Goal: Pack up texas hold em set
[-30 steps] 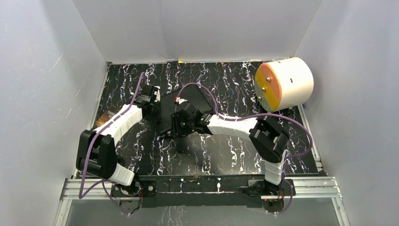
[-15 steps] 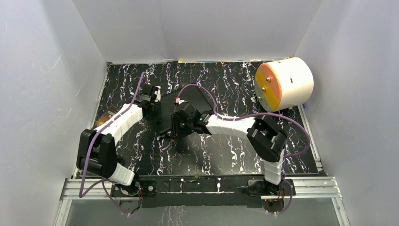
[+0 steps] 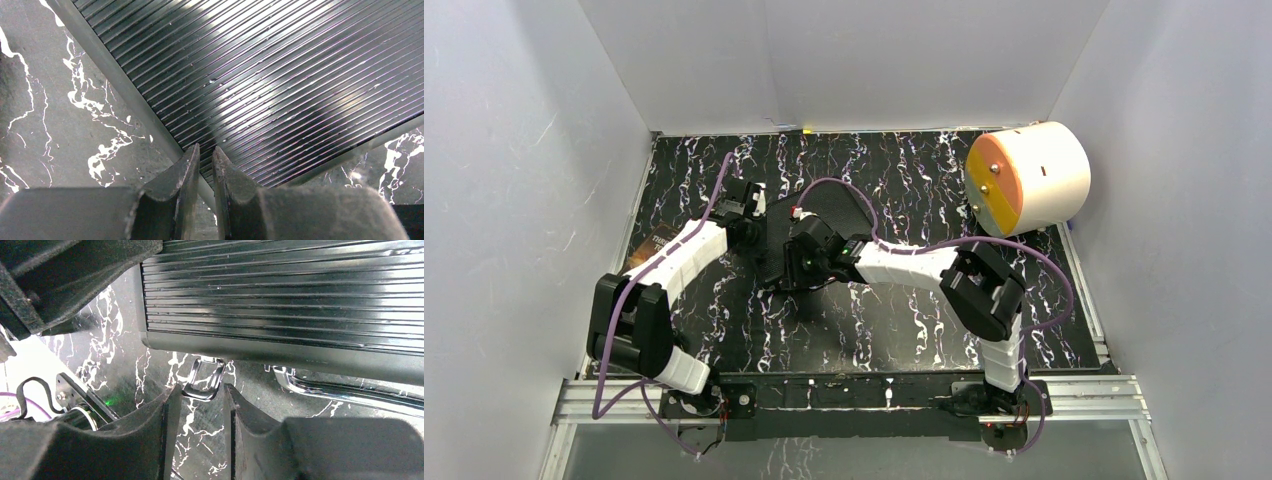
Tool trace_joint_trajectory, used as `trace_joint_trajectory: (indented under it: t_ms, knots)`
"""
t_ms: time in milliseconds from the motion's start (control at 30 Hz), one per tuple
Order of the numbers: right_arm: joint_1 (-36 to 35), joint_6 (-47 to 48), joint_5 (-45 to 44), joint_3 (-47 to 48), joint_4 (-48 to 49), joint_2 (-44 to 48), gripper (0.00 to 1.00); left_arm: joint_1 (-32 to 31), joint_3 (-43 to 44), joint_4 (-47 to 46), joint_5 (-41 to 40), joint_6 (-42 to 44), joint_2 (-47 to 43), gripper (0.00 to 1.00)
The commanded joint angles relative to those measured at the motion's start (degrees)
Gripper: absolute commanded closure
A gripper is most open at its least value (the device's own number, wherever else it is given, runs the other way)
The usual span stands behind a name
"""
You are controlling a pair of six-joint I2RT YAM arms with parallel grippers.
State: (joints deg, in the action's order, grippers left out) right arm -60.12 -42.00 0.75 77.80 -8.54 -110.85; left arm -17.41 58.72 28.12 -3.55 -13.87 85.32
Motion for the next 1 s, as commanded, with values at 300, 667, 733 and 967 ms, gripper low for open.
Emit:
trace_joint_trajectory:
  t_ms: [300, 667, 733, 967]
  knots:
    - [-0.6, -0.6, -1.0, -4.1, 1.6, -1.7, 0.67, 0.0, -0.6, 4.0, 1.7, 1.2, 3.0, 0.85]
    - [-1.4, 3.0, -5.7, -2.5, 6.7, -3.6, 0.63, 0.0, -0.6, 4.0, 2.6, 1.5, 3.2, 0.85]
    - [-1.4, 3.4, -6.6, -2.0, 6.7, -3.6, 0.63, 0.0, -0.6, 4.0, 2.7, 1.5, 3.1, 0.84]
    - [-1.5, 4.6, -10.0, -4.4, 6.1, 1.7, 0.62, 0.0, -0.4, 3.8, 3.4, 1.5, 2.7, 0.83]
